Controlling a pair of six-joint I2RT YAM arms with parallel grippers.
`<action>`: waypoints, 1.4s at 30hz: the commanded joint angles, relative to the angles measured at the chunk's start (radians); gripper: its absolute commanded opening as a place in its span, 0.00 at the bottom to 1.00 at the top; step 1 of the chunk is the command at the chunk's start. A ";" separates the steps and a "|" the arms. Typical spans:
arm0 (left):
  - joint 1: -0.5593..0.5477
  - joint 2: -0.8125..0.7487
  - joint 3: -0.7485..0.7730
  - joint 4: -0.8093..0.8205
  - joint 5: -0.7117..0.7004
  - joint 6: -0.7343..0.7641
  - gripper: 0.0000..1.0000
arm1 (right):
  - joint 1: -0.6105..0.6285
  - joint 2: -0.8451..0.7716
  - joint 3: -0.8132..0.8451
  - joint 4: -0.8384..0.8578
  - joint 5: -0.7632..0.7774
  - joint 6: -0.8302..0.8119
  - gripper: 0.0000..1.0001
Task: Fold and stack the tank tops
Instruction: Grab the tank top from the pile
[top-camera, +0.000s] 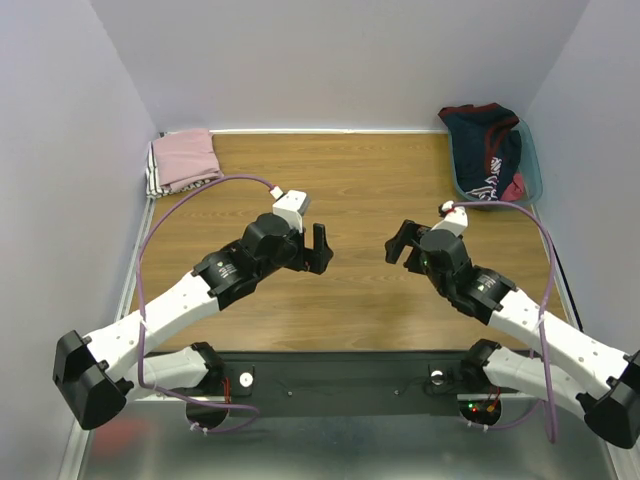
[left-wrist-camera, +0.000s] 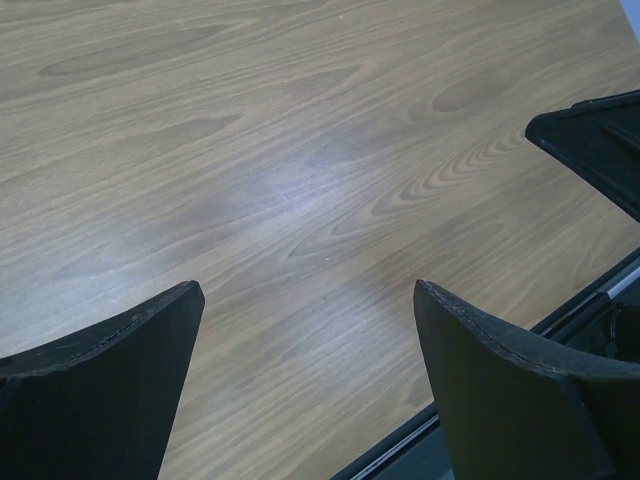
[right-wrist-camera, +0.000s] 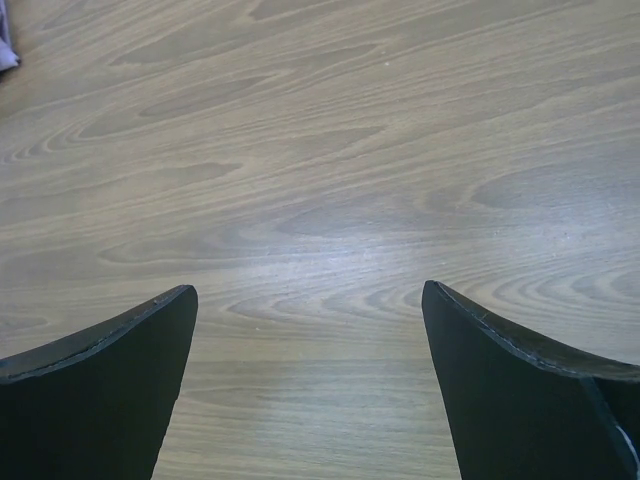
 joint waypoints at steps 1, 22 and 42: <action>-0.006 -0.044 0.033 -0.004 0.012 0.027 0.99 | -0.001 0.015 0.054 0.016 0.044 -0.032 1.00; 0.011 0.002 0.099 -0.020 0.030 0.059 0.99 | -0.818 0.826 0.899 -0.001 -0.232 -0.172 1.00; 0.286 0.098 0.086 0.034 0.268 0.063 0.99 | -0.907 1.375 1.217 0.022 -0.207 -0.243 0.78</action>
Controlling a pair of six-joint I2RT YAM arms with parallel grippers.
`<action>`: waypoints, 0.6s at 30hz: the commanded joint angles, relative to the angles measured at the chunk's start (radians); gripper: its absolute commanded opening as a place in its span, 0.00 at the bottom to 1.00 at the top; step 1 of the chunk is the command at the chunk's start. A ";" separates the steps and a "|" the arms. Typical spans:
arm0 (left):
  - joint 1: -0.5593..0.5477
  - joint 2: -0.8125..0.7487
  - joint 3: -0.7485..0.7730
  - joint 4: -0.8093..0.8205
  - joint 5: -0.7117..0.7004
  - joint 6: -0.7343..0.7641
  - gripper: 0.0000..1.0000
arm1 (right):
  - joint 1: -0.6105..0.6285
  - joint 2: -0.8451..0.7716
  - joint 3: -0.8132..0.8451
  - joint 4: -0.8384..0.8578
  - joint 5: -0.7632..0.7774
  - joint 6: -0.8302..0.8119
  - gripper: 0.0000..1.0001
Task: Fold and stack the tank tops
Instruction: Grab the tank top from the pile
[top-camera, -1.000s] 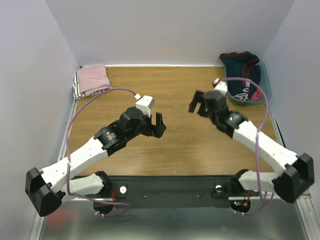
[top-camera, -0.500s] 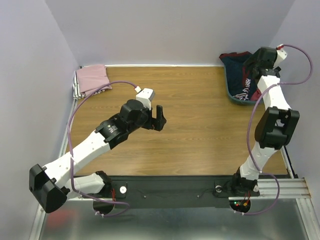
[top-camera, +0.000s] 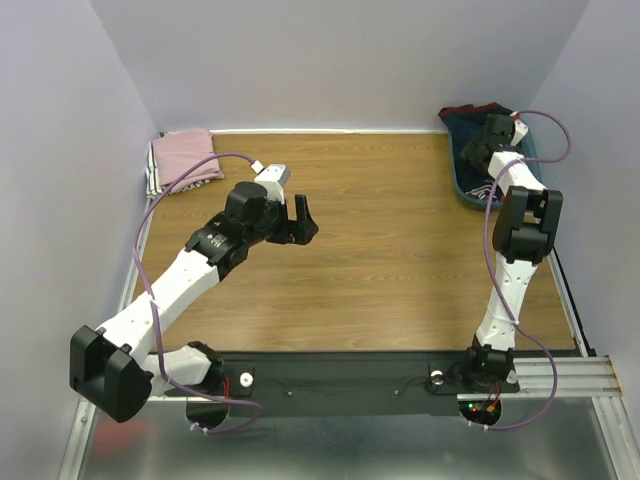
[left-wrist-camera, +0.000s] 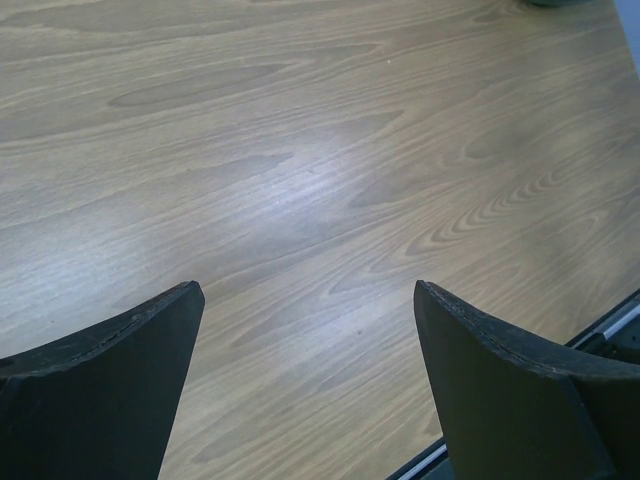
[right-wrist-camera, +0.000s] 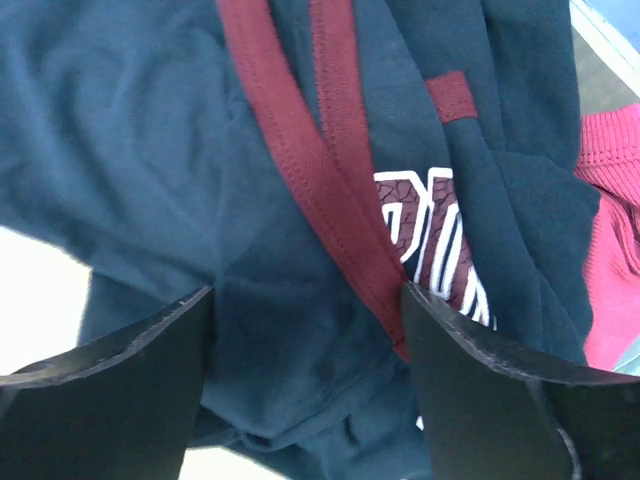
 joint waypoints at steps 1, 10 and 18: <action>0.010 -0.009 -0.012 0.046 0.039 0.013 0.99 | -0.005 -0.012 0.002 0.026 0.031 -0.006 0.78; 0.015 -0.003 -0.015 0.052 0.044 0.010 0.99 | -0.005 -0.012 -0.001 0.034 0.074 -0.003 0.36; 0.016 -0.003 -0.009 0.054 0.038 0.002 0.99 | -0.005 -0.073 0.045 0.035 0.077 0.000 0.00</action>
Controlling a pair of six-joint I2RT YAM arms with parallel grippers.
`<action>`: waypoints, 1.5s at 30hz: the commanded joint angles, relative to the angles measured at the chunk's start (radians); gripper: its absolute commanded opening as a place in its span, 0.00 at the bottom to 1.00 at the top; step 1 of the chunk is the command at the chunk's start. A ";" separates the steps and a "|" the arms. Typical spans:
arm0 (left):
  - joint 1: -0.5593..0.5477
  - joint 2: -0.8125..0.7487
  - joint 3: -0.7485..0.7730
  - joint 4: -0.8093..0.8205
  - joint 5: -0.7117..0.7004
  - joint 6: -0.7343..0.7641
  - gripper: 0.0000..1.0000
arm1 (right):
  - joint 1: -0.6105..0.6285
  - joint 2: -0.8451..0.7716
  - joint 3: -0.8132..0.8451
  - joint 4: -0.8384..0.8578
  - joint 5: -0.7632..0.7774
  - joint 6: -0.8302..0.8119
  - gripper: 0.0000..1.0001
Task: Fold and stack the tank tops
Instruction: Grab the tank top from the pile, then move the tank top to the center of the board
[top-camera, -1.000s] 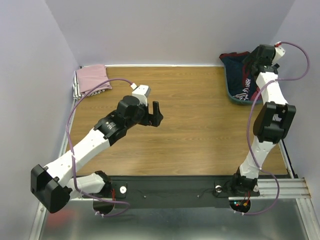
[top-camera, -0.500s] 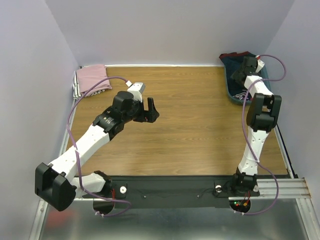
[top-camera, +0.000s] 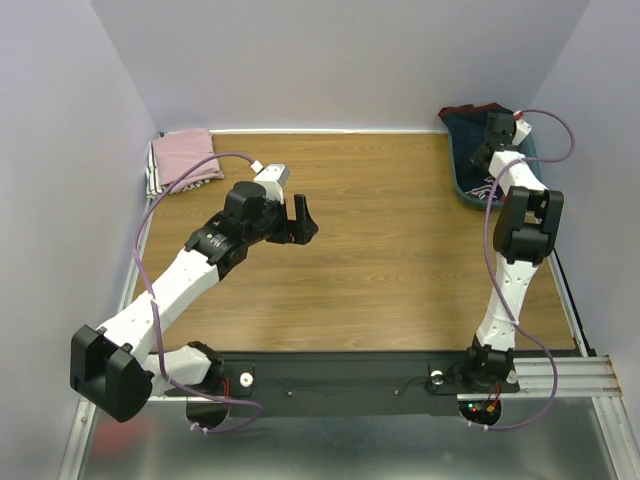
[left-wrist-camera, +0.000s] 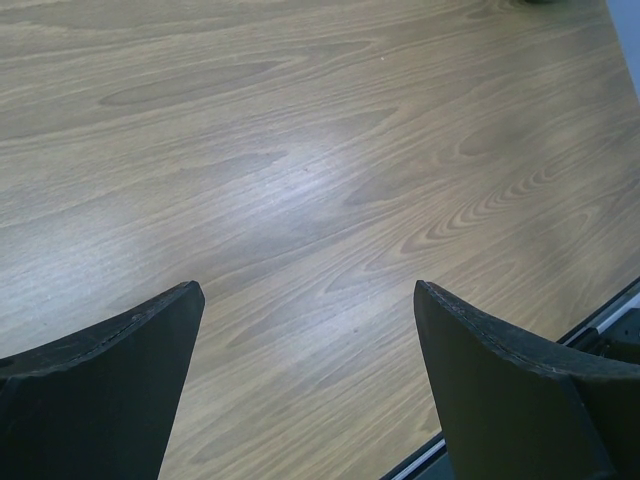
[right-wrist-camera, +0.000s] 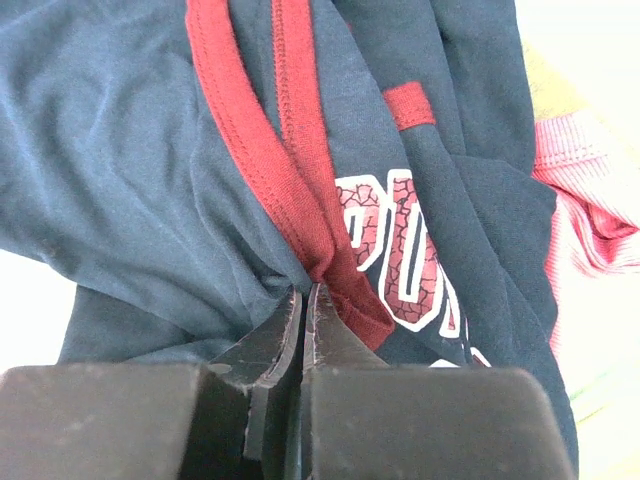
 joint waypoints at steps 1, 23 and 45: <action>0.005 -0.005 -0.003 0.047 0.008 0.002 0.99 | -0.004 -0.091 0.053 0.031 0.016 -0.002 0.00; 0.018 -0.063 0.059 0.047 -0.059 -0.033 0.98 | -0.001 -0.757 0.019 0.215 -0.329 -0.057 0.00; 0.020 -0.085 -0.081 0.193 -0.098 -0.278 0.99 | 0.474 -0.767 -0.348 0.412 -0.440 0.056 0.01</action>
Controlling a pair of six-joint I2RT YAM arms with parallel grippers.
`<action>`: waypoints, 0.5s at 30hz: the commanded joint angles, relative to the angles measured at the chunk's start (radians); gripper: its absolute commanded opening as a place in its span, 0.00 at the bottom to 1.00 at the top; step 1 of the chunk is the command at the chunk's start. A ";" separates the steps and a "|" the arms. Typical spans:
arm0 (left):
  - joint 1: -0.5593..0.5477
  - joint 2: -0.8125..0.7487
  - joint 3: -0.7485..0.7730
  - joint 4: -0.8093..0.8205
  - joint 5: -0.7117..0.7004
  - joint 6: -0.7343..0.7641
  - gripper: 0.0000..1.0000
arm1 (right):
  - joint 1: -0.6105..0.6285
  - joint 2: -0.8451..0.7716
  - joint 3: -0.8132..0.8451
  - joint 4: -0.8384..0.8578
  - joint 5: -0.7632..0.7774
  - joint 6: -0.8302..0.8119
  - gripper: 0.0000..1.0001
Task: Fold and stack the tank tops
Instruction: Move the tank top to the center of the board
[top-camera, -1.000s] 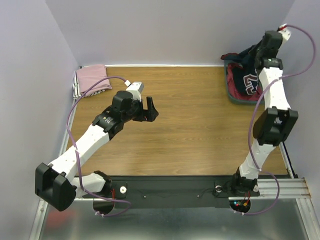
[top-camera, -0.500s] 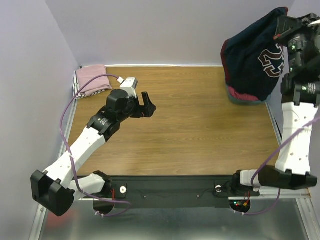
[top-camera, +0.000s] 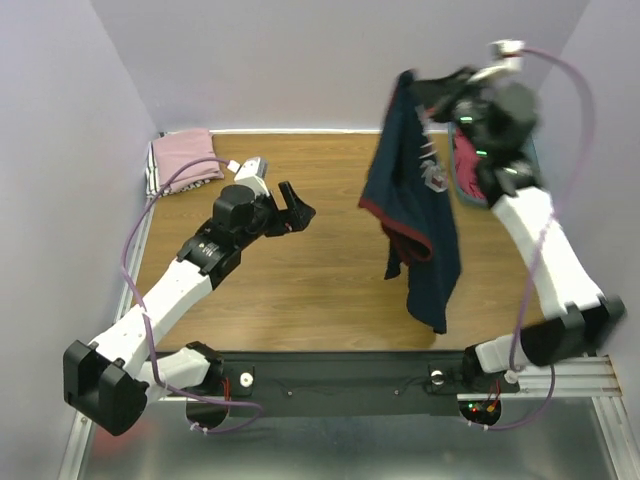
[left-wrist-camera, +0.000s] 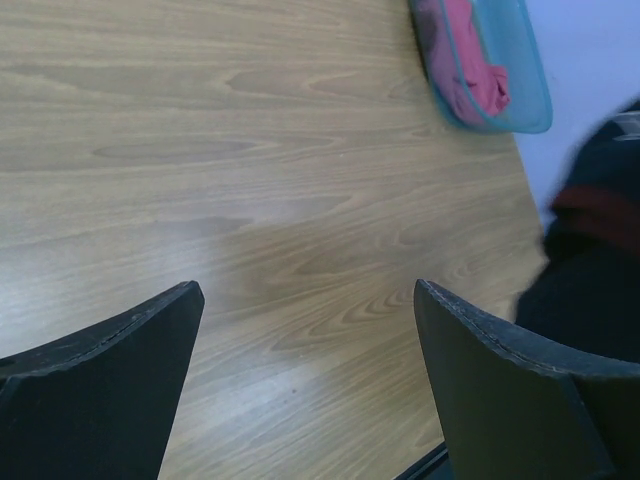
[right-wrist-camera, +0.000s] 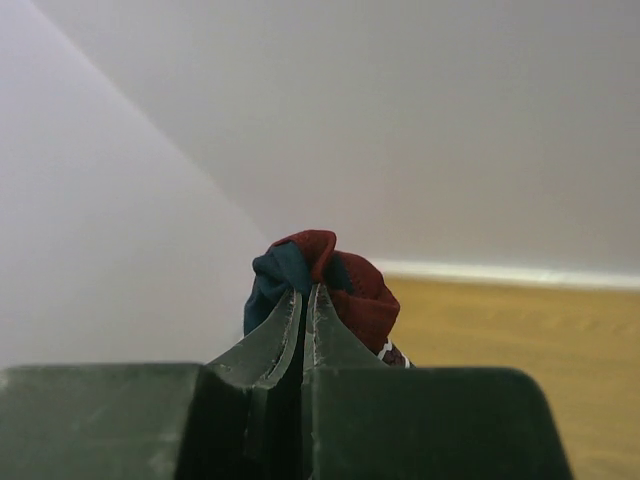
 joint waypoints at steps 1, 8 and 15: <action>0.005 -0.010 -0.070 0.063 -0.026 -0.085 0.99 | 0.166 0.257 -0.031 0.045 0.143 -0.055 0.01; 0.006 -0.070 -0.250 0.118 -0.097 -0.223 0.99 | 0.172 0.505 0.080 -0.076 0.202 -0.053 0.76; -0.030 -0.065 -0.425 0.194 -0.095 -0.282 0.85 | 0.172 0.188 -0.251 -0.185 0.432 -0.031 0.79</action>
